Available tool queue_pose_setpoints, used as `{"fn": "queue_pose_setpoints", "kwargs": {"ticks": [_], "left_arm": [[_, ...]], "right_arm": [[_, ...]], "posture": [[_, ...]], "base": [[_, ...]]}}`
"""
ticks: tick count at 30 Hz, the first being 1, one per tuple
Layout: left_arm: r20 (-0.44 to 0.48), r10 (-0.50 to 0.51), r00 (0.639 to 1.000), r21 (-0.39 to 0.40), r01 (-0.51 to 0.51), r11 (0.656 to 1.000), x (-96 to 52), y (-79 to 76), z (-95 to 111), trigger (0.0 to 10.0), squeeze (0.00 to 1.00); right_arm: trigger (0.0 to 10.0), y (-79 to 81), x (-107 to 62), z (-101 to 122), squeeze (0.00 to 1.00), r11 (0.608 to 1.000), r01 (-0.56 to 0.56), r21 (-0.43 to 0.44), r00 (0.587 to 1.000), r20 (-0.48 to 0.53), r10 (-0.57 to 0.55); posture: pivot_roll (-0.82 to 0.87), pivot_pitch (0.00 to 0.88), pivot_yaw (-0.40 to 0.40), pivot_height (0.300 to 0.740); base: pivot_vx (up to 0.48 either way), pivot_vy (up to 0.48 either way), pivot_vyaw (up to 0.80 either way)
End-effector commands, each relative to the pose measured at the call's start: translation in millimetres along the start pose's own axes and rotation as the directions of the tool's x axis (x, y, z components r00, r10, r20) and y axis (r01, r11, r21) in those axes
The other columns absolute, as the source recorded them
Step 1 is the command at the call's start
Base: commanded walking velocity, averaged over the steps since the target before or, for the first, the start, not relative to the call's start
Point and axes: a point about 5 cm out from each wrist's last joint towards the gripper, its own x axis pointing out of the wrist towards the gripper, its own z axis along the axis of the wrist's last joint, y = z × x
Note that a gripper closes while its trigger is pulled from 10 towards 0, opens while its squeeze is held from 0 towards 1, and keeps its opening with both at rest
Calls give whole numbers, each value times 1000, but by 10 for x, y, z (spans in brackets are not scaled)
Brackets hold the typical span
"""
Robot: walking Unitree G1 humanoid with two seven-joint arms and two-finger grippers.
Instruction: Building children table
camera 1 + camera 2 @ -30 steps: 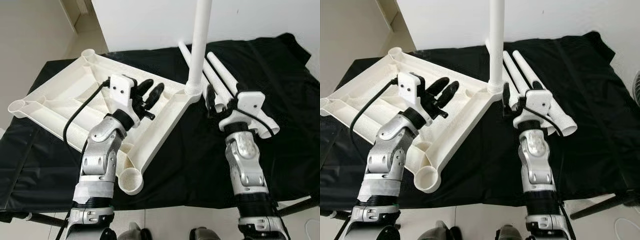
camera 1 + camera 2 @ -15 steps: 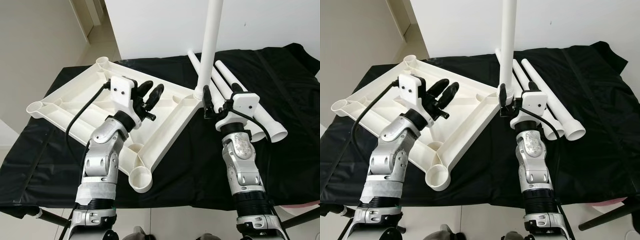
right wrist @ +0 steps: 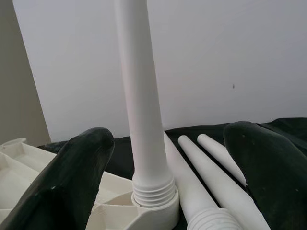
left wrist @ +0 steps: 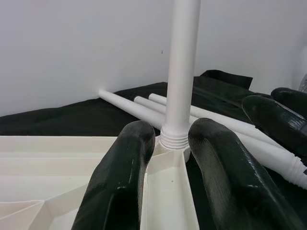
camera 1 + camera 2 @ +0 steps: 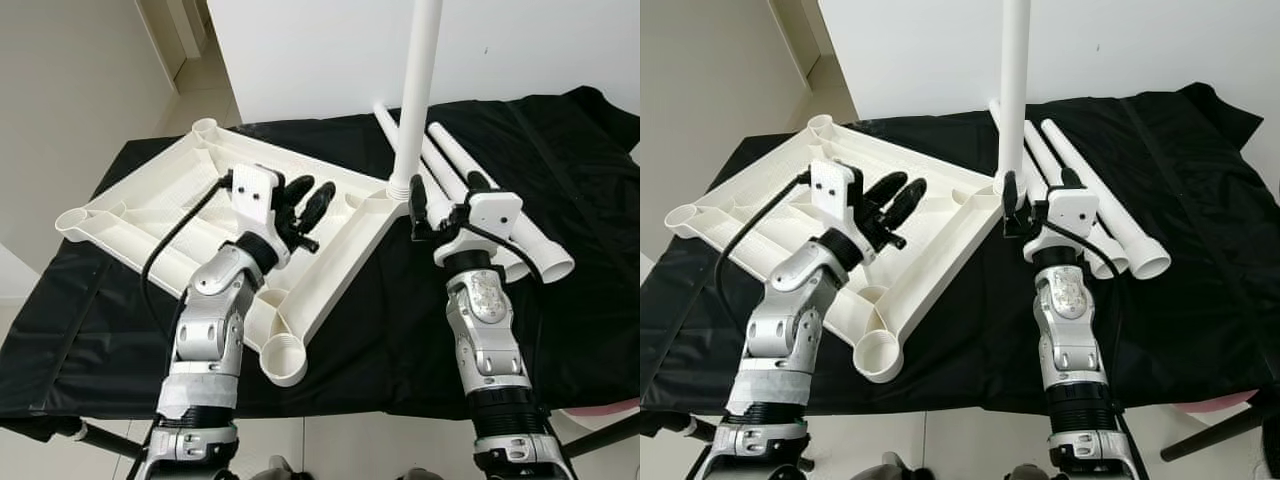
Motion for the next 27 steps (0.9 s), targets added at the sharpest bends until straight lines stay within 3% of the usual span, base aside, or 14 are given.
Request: {"fn": "queue_pose_setpoints", "kwargs": {"ticks": [1, 3, 9, 21, 27], "left_arm": [[-5, 160, 987, -1, -160, 987, -26, 89, -1, 10000, 0], [-40, 130, 991, -19, -131, 991, -10, 32, -50, 10000, 0], [-64, 93, 994, -32, -95, 995, -33, -39, -78, 10000, 0], [-65, 126, 990, -28, -128, 991, -66, -37, -63, 10000, 0], [-81, 121, 989, -24, -124, 992, -86, -35, -79, 10000, 0]], "right_arm": [[10000, 36, -32, -22, 0, 1000, -7, -1, 1000, -2, 7], [10000, -25, -143, -12, 0, 999, 41, -13, 999, -10, -41], [10000, -55, -254, -47, 0, 998, 68, -17, 997, -35, -68], [10000, 8, -164, -34, 0, 1000, 30, -2, 999, -31, -30], [10000, 24, -151, -35, 0, 1000, 25, -4, 999, -30, -25]], "posture": [[-98, 23, 188, 740], [-131, 67, 243, 740], [-134, 90, 246, 740], [-99, 73, 215, 740], [-107, 77, 242, 740]], "base": [[0, 0, 0], [0, 0, 0], [0, 0, 0], [0, 0, 0], [0, 0, 0]]}}
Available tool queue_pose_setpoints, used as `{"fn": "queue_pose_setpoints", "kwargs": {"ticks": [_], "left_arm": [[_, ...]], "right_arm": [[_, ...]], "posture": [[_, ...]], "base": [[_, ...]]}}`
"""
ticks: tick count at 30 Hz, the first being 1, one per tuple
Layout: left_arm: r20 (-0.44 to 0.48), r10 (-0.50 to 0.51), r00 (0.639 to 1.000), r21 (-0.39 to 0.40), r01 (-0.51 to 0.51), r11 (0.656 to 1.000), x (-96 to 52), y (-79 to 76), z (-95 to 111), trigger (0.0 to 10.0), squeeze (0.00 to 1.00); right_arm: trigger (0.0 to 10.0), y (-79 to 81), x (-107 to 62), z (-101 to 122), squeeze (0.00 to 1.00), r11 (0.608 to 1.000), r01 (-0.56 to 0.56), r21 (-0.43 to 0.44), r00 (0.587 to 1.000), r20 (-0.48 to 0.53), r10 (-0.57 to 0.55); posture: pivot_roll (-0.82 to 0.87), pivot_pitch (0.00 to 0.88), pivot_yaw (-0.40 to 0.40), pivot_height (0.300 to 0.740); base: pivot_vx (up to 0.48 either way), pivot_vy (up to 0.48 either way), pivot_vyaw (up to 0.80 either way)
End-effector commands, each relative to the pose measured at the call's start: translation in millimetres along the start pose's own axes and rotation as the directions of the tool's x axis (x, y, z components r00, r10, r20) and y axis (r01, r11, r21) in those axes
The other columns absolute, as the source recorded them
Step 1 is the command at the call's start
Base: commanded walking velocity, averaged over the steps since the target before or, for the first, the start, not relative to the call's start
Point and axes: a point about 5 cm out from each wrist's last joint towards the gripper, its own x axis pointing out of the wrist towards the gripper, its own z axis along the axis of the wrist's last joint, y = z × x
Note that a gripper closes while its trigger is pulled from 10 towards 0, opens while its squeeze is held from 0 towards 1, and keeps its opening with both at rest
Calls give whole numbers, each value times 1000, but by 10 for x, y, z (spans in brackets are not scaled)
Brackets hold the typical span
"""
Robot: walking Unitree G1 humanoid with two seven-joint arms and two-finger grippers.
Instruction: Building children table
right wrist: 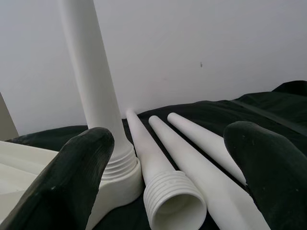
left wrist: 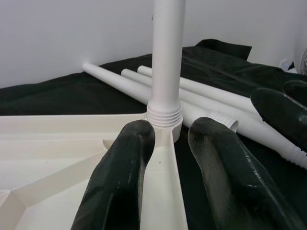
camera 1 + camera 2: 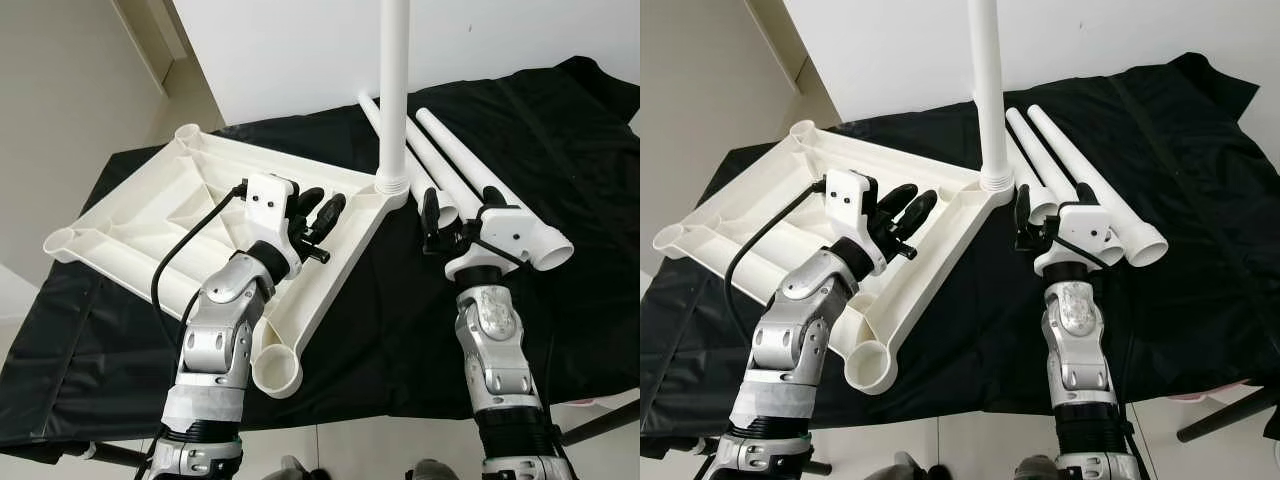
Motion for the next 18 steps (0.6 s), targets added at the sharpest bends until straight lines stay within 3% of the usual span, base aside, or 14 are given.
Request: {"fn": "queue_pose_setpoints", "kwargs": {"ticks": [1, 12, 18], "left_arm": [[-22, 68, 997, -4, -68, 998, -57, 62, -26, 10000, 0], [-43, 52, 998, -10, -53, 999, -81, 2, -78, 10000, 0], [-39, 59, 997, -24, -60, 998, -68, -27, -79, 10000, 0]], "right_arm": [[10000, 82, -10, -24, 0, 1000, -25, 14, 1000, -14, 25], [10000, 90, -55, -42, 0, 999, -30, 20, 999, -27, 30], [10000, 76, 1, -75, 0, 999, -36, 17, 999, -33, 37]], "posture": [[-103, 79, 243, 740], [-98, 94, 229, 740], [-89, 96, 236, 740]], "base": [[0, 0, 0], [0, 0, 0], [0, 0, 0]]}}
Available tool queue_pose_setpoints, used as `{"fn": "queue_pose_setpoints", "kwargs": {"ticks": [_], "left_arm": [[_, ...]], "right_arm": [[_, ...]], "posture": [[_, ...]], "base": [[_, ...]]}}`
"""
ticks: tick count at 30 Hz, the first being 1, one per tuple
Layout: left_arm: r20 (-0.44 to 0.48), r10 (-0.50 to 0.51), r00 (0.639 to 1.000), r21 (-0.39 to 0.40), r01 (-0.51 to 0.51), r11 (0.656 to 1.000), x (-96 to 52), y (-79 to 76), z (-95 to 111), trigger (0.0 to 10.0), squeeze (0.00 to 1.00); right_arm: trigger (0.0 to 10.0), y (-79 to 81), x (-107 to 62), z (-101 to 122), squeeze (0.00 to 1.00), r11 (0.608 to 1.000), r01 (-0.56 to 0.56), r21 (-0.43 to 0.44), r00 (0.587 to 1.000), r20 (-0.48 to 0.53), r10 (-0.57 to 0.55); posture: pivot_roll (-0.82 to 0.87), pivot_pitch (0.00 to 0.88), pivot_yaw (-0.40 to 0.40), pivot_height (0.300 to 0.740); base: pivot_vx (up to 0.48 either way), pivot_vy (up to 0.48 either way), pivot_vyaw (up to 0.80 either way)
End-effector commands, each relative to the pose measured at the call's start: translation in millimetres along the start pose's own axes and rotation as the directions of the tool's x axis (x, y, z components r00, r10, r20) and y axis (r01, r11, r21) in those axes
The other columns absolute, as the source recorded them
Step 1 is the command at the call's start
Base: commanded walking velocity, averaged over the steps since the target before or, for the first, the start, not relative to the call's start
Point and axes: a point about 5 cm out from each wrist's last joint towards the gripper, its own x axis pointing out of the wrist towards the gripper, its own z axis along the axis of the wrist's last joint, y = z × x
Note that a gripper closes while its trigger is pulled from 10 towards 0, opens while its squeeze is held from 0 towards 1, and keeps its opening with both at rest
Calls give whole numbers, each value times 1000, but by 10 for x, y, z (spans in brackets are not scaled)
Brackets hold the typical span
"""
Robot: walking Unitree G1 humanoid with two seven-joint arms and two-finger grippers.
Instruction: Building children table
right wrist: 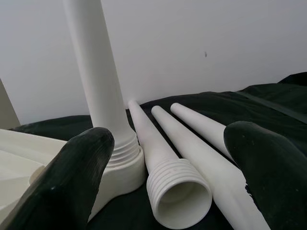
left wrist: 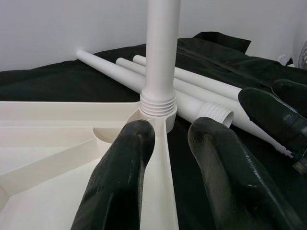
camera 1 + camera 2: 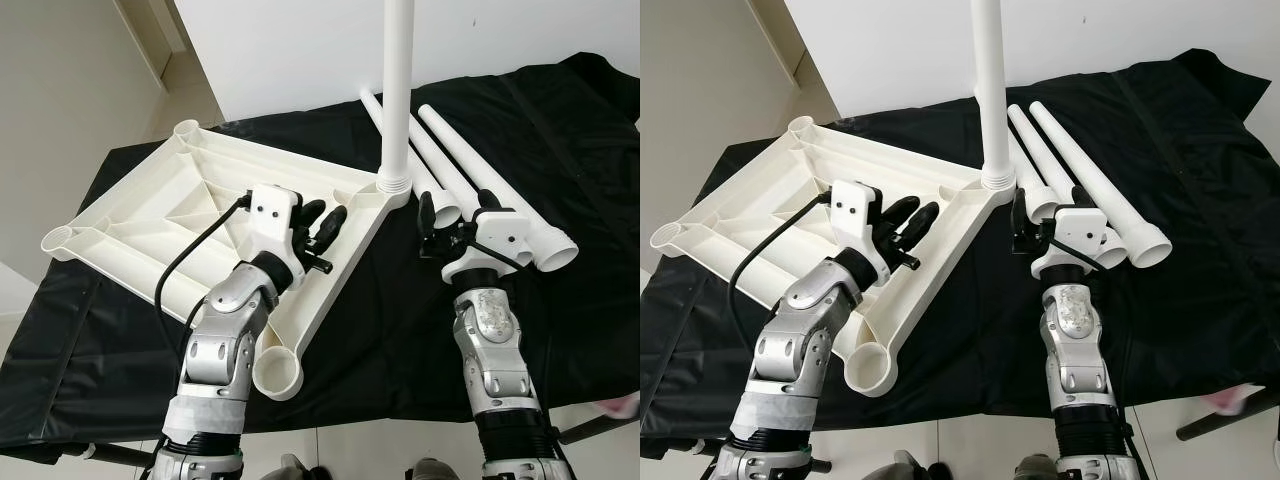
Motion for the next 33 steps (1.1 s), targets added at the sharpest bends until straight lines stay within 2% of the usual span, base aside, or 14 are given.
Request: {"fn": "queue_pose_setpoints", "kwargs": {"ticks": [1, 6, 12, 16, 17, 28, 33], "left_arm": [[-22, 61, 998, -1, -61, 998, -37, 71, -30, 10000, 0], [-22, 60, 998, -7, -60, 998, -18, 90, -31, 10000, 0], [-31, 46, 998, -18, -47, 999, 25, 72, -60, 10000, 0], [-30, 34, 999, -16, -34, 999, 73, 50, -63, 10000, 0], [-19, 48, 999, -14, -48, 999, 87, 62, -59, 10000, 0], [-1, 117, 993, 2, -117, 993, 33, 134, -30, 10000, 0], [-2, 116, 993, -7, -116, 993, 17, 97, -41, 10000, 0]], "right_arm": [[10000, 69, 33, -3, 0, 1000, -22, 17, 1000, 2, 22], [10000, 118, 51, 22, 0, 999, -31, 14, 999, 16, 30], [10000, 91, 28, 37, 0, 1000, -16, 11, 1000, 18, 16], [10000, 70, 23, 59, 0, 1000, -10, 11, 1000, 21, 9], [10000, 85, 26, 59, 0, 1000, -19, 22, 1000, 16, 18], [10000, 159, 158, 62, 0, 997, -67, 44, 998, 20, 66], [10000, 170, 164, 84, 0, 996, -83, 41, 996, 23, 82]], "posture": [[-92, 94, 238, 740], [-120, 99, 253, 740], [-147, 104, 263, 740], [-153, 102, 247, 740], [-139, 95, 216, 740], [-88, 108, 180, 740], [-103, 112, 177, 740]], "base": [[0, 0, 0], [0, 0, 0], [0, 0, 0], [0, 0, 0], [0, 0, 0], [0, 0, 0], [0, 0, 0]]}}
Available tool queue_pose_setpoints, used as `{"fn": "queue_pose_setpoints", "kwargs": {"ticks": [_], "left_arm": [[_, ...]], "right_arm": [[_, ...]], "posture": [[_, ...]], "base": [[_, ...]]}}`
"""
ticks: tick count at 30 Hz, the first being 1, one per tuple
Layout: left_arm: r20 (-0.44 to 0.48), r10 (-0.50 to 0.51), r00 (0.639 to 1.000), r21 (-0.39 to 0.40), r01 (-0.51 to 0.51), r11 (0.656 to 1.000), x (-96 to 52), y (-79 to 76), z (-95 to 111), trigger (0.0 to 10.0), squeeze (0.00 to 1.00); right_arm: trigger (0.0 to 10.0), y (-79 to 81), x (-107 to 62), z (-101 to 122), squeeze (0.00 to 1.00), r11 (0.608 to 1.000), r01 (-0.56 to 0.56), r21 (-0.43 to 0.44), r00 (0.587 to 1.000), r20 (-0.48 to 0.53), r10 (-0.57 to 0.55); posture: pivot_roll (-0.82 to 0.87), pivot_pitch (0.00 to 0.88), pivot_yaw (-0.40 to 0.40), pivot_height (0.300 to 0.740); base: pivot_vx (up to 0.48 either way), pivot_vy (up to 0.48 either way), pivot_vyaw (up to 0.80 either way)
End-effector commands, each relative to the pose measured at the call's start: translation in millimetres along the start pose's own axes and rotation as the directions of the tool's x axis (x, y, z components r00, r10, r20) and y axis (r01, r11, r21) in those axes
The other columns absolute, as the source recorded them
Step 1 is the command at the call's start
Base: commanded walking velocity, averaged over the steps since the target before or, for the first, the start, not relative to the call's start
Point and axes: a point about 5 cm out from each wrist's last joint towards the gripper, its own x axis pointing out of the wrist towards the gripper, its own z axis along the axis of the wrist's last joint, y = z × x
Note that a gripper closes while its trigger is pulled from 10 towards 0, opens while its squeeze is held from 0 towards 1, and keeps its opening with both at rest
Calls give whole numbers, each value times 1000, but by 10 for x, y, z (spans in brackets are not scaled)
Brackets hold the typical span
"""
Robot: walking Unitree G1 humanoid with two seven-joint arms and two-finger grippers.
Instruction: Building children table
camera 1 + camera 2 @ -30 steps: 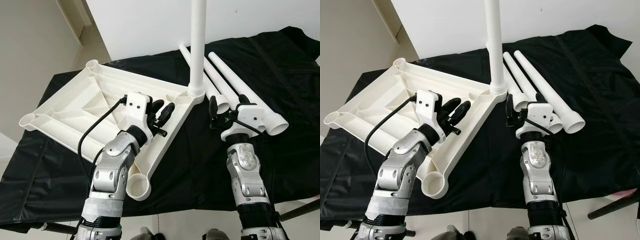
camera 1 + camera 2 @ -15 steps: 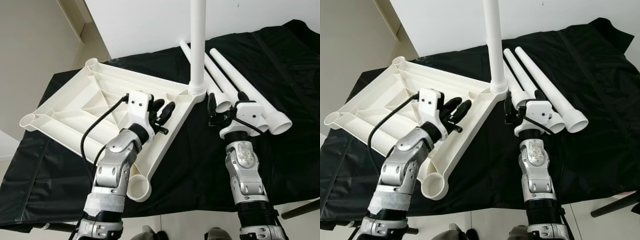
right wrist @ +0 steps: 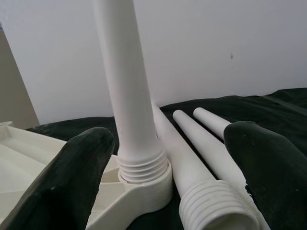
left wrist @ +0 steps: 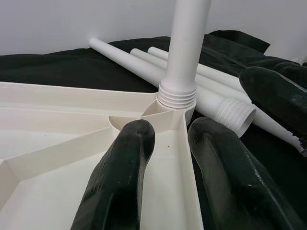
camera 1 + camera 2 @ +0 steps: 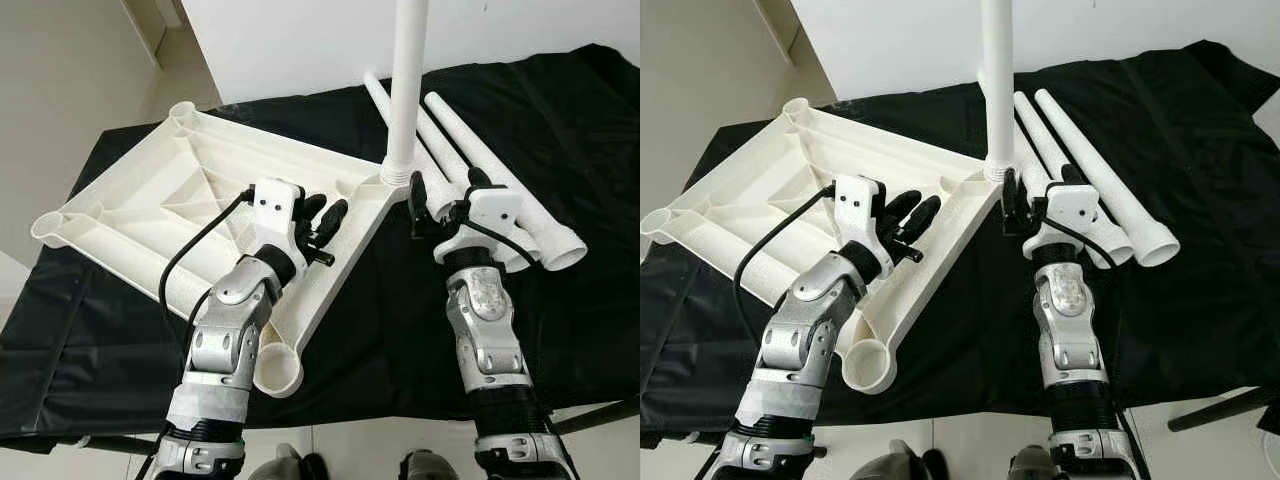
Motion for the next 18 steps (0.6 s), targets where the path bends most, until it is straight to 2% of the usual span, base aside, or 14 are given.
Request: {"fn": "queue_pose_setpoints", "kwargs": {"ticks": [1, 8, 11, 18], "left_arm": [[-10, 118, 993, 1, -118, 993, -48, 73, -23, 10000, 0], [-38, 95, 995, 13, -95, 995, -28, 20, -100, 10000, 0], [-39, 92, 995, 15, -92, 996, -9, 18, -92, 10000, 0], [13, 65, 998, 61, -66, 996, 123, 21, 89, 10000, 0]], "right_arm": [[10000, 56, -16, -33, 0, 1000, -26, 8, 999, -21, 26], [10000, 17, -152, -97, 0, 1000, 12, 23, 998, -64, -11], [10000, 15, -155, -93, 0, 1000, 16, 25, 998, -63, -14], [10000, -69, -143, -34, 0, 999, 38, 14, 998, -41, -37]], "posture": [[-103, 112, 177, 740], [-114, 128, 167, 740], [-125, 130, 173, 740], [-158, 110, 174, 740]], "base": [[0, 0, 0], [0, 0, 0], [0, 0, 0], [0, 0, 0]]}}
